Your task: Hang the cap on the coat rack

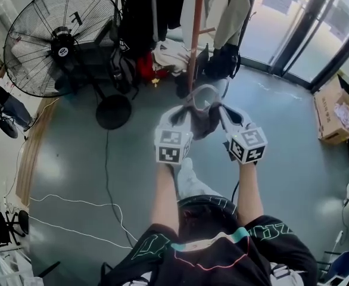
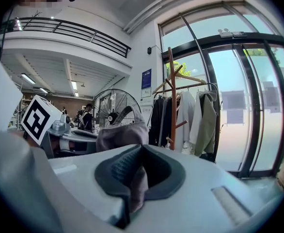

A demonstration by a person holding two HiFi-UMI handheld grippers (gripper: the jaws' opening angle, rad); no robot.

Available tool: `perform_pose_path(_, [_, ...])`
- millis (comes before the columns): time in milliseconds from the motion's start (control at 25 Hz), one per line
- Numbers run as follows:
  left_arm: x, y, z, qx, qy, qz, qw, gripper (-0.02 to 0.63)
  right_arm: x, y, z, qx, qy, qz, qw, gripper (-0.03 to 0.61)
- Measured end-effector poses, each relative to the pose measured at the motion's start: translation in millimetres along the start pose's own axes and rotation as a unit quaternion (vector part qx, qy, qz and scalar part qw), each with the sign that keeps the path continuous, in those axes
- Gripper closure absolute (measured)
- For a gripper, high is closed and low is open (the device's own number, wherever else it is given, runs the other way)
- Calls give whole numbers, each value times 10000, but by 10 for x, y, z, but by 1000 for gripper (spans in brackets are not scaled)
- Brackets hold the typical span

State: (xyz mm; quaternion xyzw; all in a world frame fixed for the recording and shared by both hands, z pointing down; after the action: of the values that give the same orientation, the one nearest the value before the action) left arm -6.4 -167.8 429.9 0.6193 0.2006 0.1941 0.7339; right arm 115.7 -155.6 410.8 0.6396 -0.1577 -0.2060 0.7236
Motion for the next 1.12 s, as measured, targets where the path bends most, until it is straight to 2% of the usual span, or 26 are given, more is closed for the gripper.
perform_pose_path(200, [-336, 79, 305, -184, -121, -37, 9998, 569, 124, 86, 528, -86, -149, 200, 9997, 568])
perform_pose_path(480, [-866, 379, 790, -770, -315, -96, 9965, 568, 288, 409, 1279, -372, -376, 607, 9968, 568])
perform_pose_path(640, [-955, 463, 1173, -962, -80, -67, 9953, 568, 558, 521, 1529, -498, -189, 795, 9954, 568])
perform_pose_path(920, [-1238, 272, 1763, -1071, 77, 240, 9939, 568, 971, 433, 2111, -371, -95, 986, 9944, 568])
perform_pose_path(1120, [-1464, 181, 2085, -1041, -44, 318, 9940, 568, 1168, 375, 2480, -352, -159, 1022, 9940, 568])
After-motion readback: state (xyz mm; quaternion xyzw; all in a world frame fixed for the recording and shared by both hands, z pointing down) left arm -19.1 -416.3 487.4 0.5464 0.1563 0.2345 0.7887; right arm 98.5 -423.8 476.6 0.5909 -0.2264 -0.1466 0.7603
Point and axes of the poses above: the fingertips, and each gripper's own axes: z forward along the fingers, x to its right, y out of its underside, the point moved 1 cm from there along -z, backward along the fingers, and after that the axes turned 3 degrees about x, right-handed, at the moved point
